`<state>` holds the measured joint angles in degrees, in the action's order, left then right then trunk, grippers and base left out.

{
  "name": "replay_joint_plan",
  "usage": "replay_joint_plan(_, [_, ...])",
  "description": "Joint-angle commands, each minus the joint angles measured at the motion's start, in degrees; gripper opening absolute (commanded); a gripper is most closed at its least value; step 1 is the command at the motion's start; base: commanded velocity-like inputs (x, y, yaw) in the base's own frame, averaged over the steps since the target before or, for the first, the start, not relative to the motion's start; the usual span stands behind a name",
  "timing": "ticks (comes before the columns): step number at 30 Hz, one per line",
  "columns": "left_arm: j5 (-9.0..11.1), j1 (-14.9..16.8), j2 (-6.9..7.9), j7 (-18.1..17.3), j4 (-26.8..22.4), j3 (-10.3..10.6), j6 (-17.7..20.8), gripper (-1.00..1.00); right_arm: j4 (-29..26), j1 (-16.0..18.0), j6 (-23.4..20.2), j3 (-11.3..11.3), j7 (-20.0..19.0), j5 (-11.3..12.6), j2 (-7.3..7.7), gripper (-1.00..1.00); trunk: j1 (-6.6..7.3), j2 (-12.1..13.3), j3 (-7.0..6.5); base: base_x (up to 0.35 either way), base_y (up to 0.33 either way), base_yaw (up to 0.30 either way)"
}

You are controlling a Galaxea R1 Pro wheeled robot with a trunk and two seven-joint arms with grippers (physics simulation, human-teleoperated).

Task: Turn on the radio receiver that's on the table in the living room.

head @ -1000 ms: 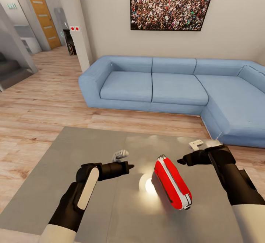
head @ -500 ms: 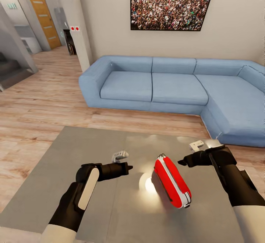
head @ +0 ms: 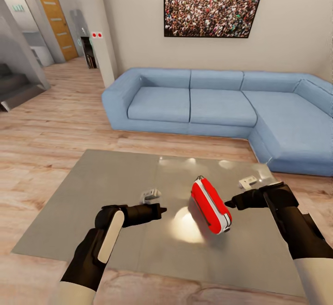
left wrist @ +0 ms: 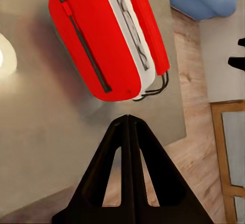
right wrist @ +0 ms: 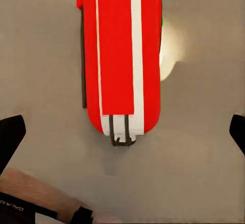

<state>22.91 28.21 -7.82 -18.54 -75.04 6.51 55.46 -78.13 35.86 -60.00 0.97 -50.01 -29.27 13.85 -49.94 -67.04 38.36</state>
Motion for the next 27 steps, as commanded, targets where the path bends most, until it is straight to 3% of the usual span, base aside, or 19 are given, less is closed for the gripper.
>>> replay_joint_plan(1, [0.0,0.0,0.0,0.0,0.0,0.0,0.0,-1.0,0.0,0.0,0.0,0.0,0.0,0.0,0.01,1.0,0.0,0.0,0.0,-0.344,0.0,0.0])
replay_joint_plan(9, [0.0,0.0,0.0,-0.1,0.0,-0.1,0.0,-1.0,-0.1,-0.6,0.0,0.1,0.0,0.0,0.03,1.0,0.0,0.0,-0.09,-0.252,0.0,0.004])
replay_joint_plan(27, [0.2,0.0,0.2,-0.2,0.0,0.0,-0.2,-1.0,-0.3,-1.6,0.0,0.3,0.3,0.1,0.33,1.0,0.0,0.0,-1.57,-0.012,0.0,0.072])
